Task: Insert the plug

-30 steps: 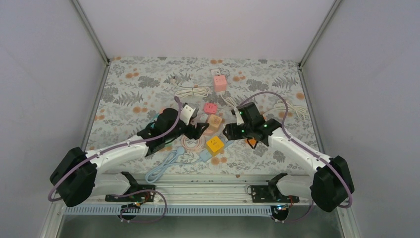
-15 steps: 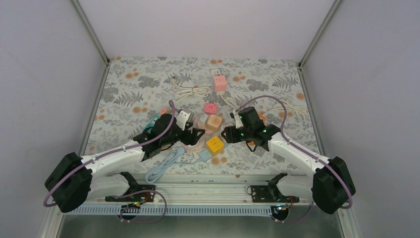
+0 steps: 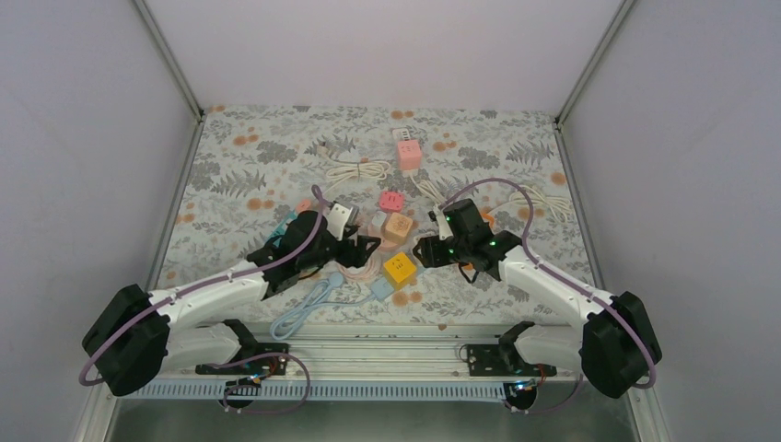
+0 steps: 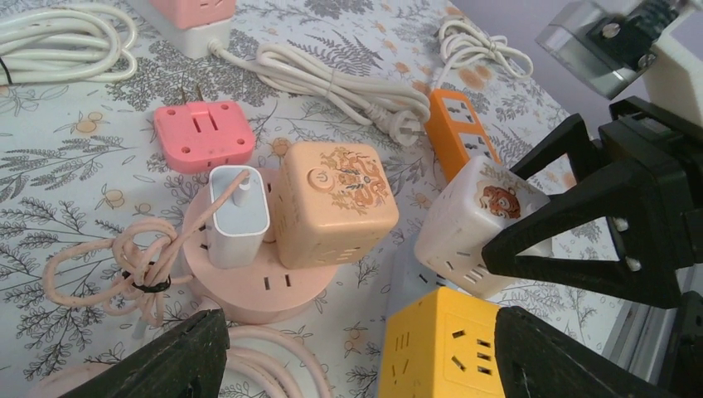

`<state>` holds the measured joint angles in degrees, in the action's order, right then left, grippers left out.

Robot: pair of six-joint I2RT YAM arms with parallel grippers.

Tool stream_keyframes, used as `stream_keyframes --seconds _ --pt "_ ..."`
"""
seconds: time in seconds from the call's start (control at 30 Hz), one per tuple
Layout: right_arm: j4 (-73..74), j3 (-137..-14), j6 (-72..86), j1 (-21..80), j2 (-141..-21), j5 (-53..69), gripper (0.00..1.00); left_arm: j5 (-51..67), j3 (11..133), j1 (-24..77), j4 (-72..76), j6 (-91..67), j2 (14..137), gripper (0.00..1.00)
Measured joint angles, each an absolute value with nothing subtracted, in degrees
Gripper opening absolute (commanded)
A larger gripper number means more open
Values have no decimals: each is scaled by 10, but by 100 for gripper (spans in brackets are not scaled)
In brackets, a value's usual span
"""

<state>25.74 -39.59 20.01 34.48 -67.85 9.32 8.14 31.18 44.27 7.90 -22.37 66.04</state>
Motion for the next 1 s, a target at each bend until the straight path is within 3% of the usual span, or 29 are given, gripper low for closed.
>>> stream_keyframes --seconds 0.47,0.83,1.0 --pt "253 -394 211 345 -691 96 41 70 299 510 89 -203 680 75" --pt "239 -387 216 345 -693 93 42 -32 376 623 55 -160 821 76" --pt "236 -385 221 345 -692 93 42 -41 380 627 57 -145 851 63"
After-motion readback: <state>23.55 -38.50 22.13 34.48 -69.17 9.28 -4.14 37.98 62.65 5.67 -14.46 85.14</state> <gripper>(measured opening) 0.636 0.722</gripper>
